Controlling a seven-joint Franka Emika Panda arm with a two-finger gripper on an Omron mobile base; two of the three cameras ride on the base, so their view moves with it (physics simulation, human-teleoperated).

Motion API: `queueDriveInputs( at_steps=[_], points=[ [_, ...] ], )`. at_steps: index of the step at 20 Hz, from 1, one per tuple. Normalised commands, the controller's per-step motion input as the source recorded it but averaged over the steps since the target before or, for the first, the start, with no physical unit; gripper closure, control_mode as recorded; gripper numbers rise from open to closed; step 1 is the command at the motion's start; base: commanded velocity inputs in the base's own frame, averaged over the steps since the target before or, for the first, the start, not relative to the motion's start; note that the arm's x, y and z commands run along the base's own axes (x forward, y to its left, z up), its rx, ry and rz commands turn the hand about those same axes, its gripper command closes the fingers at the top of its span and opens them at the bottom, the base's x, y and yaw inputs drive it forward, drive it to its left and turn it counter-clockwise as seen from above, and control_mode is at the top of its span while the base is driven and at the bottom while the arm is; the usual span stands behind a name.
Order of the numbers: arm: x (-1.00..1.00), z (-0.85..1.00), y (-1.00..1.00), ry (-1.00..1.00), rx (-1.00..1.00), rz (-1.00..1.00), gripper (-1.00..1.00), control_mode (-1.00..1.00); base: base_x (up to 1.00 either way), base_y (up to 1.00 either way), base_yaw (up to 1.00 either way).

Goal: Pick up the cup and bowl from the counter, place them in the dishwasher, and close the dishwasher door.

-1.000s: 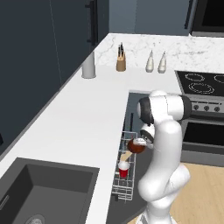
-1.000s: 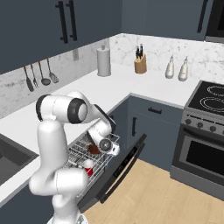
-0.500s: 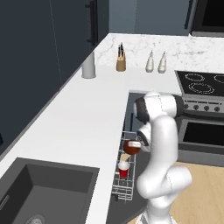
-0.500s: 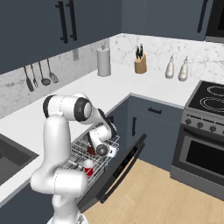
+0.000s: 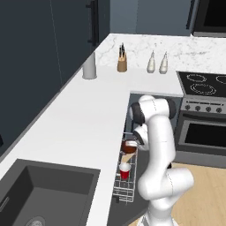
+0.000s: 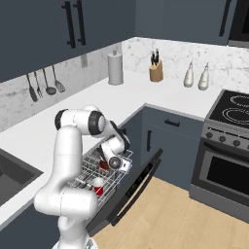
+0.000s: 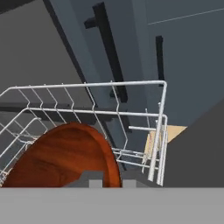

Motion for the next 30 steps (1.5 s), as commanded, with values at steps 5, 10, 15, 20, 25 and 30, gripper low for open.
queueDriveInputs(
  at_steps=[5, 10, 15, 20, 25, 30],
  points=[
    [0.23, -0.67, 0.0, 0.0, 0.0, 0.01, 1.0, -1.0, 0.0, 0.0, 0.0],
    [0.12, -0.75, 0.0, 0.0, 0.0, 0.02, 1.0, -1.0, 0.0, 0.0, 0.0],
    [0.02, -0.4, 0.0, 0.0, 0.0, 0.02, -1.0, -1.0, 0.0, 0.0, 0.0],
    [-0.04, 0.12, 0.0, 0.0, 0.0, 0.0, -1.0, -1.0, 0.0, 0.0, 0.0],
    [-0.33, 0.48, -0.22, 0.0, 0.04, 0.0, -1.0, -1.0, 0.0, 0.0, 0.0],
    [-0.67, 0.96, -0.56, 0.0, 0.1, -0.06, -1.0, -1.0, 0.0, 0.0, 0.0]
  ],
)
